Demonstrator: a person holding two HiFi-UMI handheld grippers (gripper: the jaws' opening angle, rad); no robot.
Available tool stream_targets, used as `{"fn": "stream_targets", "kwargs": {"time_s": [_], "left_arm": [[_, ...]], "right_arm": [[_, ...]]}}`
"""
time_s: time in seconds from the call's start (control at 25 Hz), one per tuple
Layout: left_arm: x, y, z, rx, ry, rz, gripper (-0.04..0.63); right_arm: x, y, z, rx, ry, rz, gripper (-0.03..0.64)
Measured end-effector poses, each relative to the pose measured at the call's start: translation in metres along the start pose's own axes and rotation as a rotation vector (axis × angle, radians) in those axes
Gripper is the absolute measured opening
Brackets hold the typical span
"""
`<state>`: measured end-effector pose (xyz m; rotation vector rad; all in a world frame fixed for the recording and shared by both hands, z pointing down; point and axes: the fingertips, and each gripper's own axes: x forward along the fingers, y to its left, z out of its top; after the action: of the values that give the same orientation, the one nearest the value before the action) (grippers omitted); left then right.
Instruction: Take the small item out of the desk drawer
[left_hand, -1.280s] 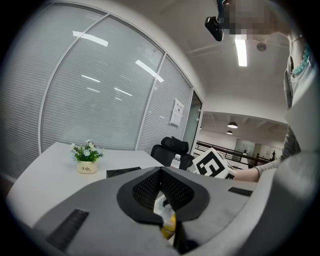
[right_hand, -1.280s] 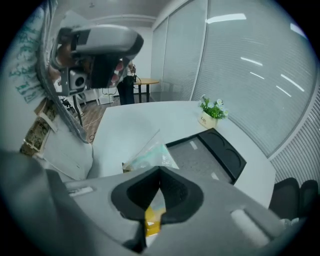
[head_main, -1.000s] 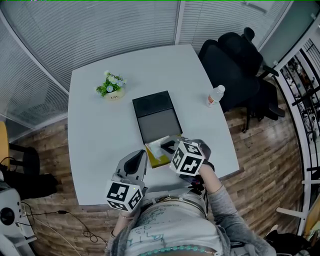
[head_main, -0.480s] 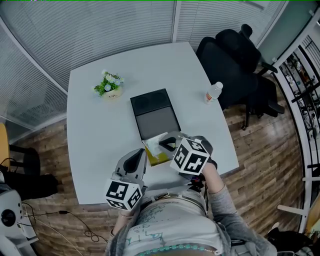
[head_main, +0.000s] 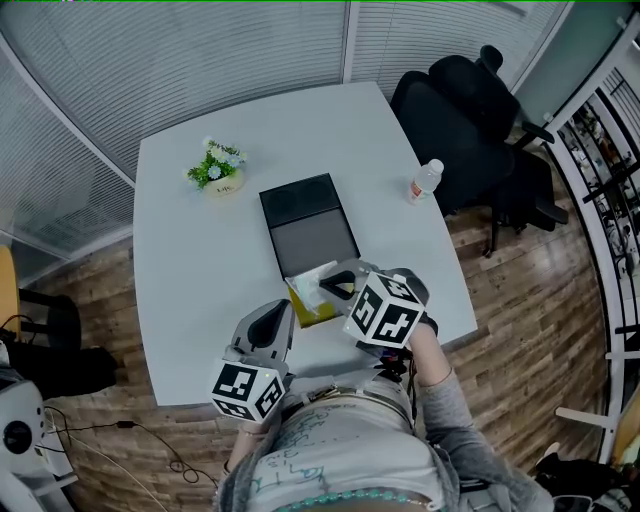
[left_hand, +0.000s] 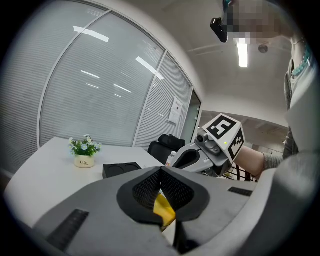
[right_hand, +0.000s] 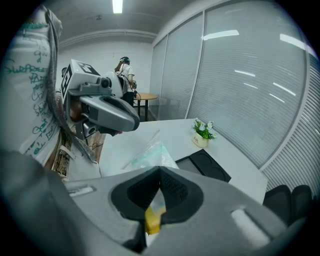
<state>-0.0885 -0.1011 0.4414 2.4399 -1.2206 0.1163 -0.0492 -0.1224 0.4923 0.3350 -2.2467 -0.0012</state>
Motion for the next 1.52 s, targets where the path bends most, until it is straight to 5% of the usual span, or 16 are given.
{"fn": "stream_targets", "kwargs": {"time_s": [1.04,1.52], "left_arm": [[-0.049,0.023,-0.022,0.028,0.059,-0.204,-0.003],[-0.024,-0.009,-0.018,0.01,0.041,-0.136,-0.003]], "right_arm": [[0.041,0.043,0.021,0.06,0.067,-0.118,0.003],[0.016,0.031,-0.007,0.0,0.059,-0.063,0.003]]}}
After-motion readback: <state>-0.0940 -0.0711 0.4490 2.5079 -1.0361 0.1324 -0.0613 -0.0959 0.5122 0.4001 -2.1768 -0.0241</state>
